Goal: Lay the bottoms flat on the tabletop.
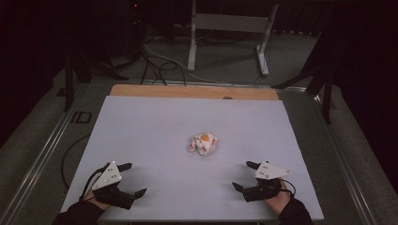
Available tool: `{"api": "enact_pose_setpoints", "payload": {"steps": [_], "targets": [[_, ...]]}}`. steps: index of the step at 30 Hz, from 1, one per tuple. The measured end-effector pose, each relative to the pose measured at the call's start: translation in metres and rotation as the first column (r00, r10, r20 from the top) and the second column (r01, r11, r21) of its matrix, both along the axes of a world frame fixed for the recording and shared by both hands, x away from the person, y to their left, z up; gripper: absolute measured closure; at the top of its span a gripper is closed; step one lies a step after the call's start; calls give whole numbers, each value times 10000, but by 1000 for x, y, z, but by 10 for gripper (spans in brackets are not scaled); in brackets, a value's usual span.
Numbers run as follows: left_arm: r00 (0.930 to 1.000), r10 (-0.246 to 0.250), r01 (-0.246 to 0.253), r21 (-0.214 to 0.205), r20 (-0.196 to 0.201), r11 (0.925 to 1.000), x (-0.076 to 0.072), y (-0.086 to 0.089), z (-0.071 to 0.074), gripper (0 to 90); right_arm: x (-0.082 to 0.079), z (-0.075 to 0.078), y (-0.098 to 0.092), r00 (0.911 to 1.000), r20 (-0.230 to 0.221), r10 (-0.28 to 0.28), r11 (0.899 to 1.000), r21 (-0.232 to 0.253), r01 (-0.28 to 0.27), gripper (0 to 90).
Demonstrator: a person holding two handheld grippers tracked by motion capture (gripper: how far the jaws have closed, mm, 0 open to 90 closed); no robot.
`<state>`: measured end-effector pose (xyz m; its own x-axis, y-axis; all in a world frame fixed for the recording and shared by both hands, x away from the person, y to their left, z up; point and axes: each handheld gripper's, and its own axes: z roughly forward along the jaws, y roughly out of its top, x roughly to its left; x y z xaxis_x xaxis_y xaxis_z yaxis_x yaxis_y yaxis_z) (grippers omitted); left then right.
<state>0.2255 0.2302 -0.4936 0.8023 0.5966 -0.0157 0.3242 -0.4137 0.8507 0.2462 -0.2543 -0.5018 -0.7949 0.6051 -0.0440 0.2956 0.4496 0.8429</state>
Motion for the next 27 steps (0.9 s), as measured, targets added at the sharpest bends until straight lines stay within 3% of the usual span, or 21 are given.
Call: {"api": "enact_pose_setpoints", "payload": {"steps": [10,17,22,27], "targets": [[9989,-469,469,19,-37,9989,-1,-4,0,1,-1,-1,3,9996,-99,248,9995,-167,-250,89],[9942,-1071,1073,261,-87,9939,-1,-14,-2,1,-2,-1,5,9991,-217,377,9985,-390,-385,90],[9933,-1152,1151,14,41,9933,-1,-15,3,1,-4,0,7,9981,-291,539,9975,-439,-551,91],[9905,-1370,1373,-233,119,9903,-2,-20,10,1,-9,11,10,9976,-95,681,9961,-553,-685,91]]}}
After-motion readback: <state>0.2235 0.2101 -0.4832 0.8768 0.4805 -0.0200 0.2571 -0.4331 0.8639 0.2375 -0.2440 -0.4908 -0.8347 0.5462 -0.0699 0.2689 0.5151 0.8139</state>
